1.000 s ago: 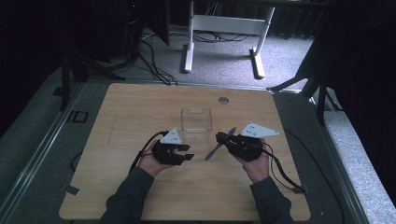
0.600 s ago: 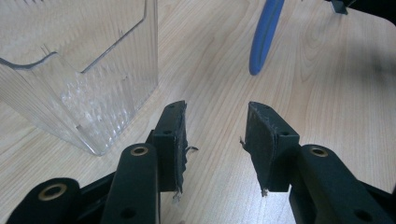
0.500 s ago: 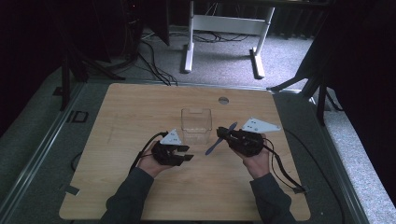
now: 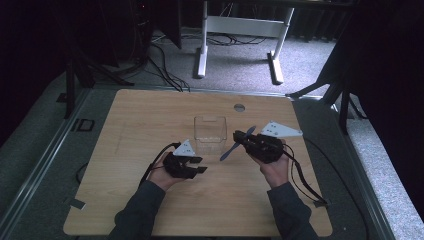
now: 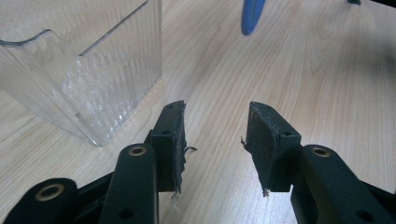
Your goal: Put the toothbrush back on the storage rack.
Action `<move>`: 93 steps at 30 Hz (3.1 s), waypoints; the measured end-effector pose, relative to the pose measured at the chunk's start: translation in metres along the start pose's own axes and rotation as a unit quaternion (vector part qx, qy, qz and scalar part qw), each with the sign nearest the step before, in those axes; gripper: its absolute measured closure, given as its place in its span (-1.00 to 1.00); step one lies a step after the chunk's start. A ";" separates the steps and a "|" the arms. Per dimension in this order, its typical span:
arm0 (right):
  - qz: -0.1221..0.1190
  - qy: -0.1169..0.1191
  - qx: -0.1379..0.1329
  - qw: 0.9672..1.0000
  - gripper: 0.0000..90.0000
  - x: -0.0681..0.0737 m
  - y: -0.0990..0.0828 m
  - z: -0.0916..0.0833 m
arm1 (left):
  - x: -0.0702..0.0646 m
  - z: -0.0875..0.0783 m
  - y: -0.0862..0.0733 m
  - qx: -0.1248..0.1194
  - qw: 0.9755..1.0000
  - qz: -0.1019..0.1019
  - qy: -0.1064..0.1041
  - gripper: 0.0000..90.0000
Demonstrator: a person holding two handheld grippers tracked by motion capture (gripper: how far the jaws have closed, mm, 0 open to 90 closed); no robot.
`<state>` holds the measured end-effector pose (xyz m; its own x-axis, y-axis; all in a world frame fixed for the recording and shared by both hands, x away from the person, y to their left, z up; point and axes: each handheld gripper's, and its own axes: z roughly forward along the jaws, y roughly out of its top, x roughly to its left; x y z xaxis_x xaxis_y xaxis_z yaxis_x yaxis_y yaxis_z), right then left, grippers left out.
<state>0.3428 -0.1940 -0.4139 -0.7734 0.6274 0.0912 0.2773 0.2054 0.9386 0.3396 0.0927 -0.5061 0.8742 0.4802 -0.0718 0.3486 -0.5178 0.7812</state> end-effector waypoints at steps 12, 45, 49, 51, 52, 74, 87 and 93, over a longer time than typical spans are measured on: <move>0.010 -0.010 -0.015 1.000 0.82 -0.005 0.008 0.004 | -0.001 0.002 0.000 -0.003 1.000 0.000 0.000 0.28; 0.025 -0.031 -0.044 0.998 0.82 -0.017 0.020 0.023 | -0.001 0.004 -0.002 -0.001 1.000 -0.004 -0.003 0.25; 0.031 -0.036 -0.048 0.998 0.82 -0.019 0.021 0.024 | -0.001 0.005 -0.002 -0.001 1.000 -0.003 -0.004 0.25; 0.033 -0.039 -0.050 0.997 0.82 -0.021 0.021 0.025 | -0.001 0.005 -0.002 -0.001 1.000 -0.003 -0.004 0.25; 0.035 -0.040 -0.051 0.997 0.82 -0.021 0.021 0.025 | -0.001 0.005 -0.002 -0.001 1.000 -0.003 -0.005 0.25; 0.043 -0.083 -0.048 0.994 0.82 -0.032 0.016 0.044 | -0.001 0.006 -0.004 -0.001 1.000 -0.005 -0.006 0.25; 0.034 -0.090 -0.023 0.995 0.82 -0.033 0.010 0.054 | -0.001 0.005 -0.004 0.000 1.000 -0.005 -0.006 0.25; 0.028 -0.087 -0.013 0.996 0.82 -0.033 0.008 0.057 | -0.002 0.006 -0.004 -0.001 1.000 -0.005 -0.006 0.25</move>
<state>0.4031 -0.1701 -0.4281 -0.6461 0.7584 0.0859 0.2997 0.1485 0.9424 0.3385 0.0901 -0.5130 0.8744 0.4774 -0.0870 0.3573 -0.5119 0.7812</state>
